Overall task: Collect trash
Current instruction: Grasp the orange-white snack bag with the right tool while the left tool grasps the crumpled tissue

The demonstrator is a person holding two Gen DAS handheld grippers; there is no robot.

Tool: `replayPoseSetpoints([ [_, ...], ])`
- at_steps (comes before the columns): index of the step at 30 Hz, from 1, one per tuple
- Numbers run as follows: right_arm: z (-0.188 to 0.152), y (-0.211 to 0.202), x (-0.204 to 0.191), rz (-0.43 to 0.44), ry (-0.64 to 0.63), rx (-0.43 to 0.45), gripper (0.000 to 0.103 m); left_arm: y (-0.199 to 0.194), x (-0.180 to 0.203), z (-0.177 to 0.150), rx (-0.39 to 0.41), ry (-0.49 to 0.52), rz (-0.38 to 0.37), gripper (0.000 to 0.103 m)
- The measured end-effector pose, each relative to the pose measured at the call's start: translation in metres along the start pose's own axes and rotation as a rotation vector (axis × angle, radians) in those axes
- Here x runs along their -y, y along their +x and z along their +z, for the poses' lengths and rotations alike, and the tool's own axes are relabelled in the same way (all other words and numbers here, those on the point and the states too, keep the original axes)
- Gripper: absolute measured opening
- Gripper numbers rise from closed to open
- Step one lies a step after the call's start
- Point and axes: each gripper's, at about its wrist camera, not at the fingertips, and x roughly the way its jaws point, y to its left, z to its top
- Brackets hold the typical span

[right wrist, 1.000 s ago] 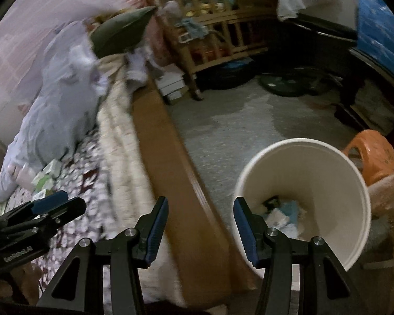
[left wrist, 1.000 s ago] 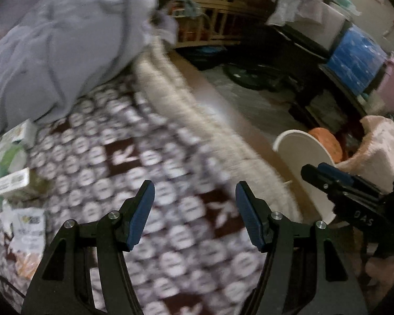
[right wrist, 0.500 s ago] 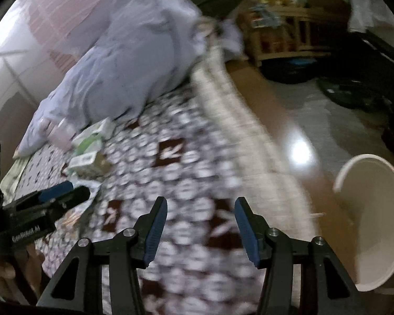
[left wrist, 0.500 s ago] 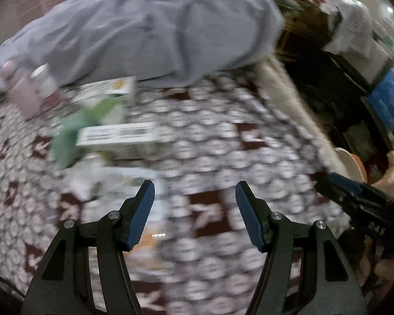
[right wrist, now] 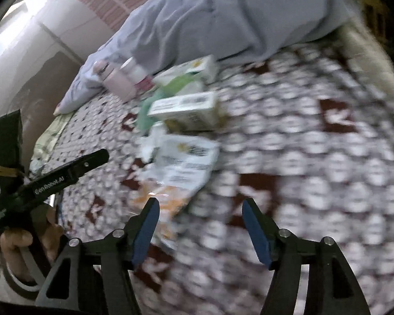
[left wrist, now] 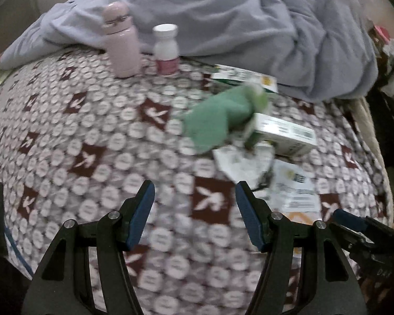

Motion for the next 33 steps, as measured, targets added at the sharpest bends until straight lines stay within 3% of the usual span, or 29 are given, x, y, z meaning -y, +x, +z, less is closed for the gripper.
replayPoseSetpoints([
  [3,0.006,0.018,-0.016,-0.016,0.012,-0.018,0.074,0.003,-0.015,-0.002,-0.003,-0.012,0.003,0.063],
  [9,0.014,0.05,-0.038,-0.086,0.017,-0.049,0.077,0.016,-0.032,-0.003,-0.021,-0.043,-0.022,0.063],
  [13,0.008,0.075,-0.049,-0.148,-0.054,-0.107,0.077,0.024,-0.033,-0.004,-0.038,-0.054,-0.045,0.063],
  [17,0.004,0.081,-0.059,-0.182,-0.153,-0.091,0.078,0.027,-0.03,-0.005,-0.044,-0.06,-0.063,0.063],
  [18,0.003,0.077,-0.058,-0.179,-0.166,-0.079,0.069,0.027,-0.03,-0.004,-0.043,-0.061,-0.067,0.063],
  [19,0.003,0.071,-0.054,-0.171,-0.171,-0.067,0.049,0.028,-0.028,-0.004,-0.042,-0.063,-0.072,0.063],
  [22,0.006,0.048,-0.043,-0.149,-0.181,-0.052,0.03,0.03,-0.02,-0.003,-0.047,-0.065,-0.102,0.063],
  [26,0.01,0.014,-0.019,-0.179,-0.176,-0.016,0.024,0.035,0.006,-0.003,-0.062,-0.03,-0.165,0.063],
  [33,0.011,-0.015,0.012,-0.131,-0.082,0.0,0.024,0.061,0.041,-0.004,-0.12,0.04,-0.15,0.062],
])
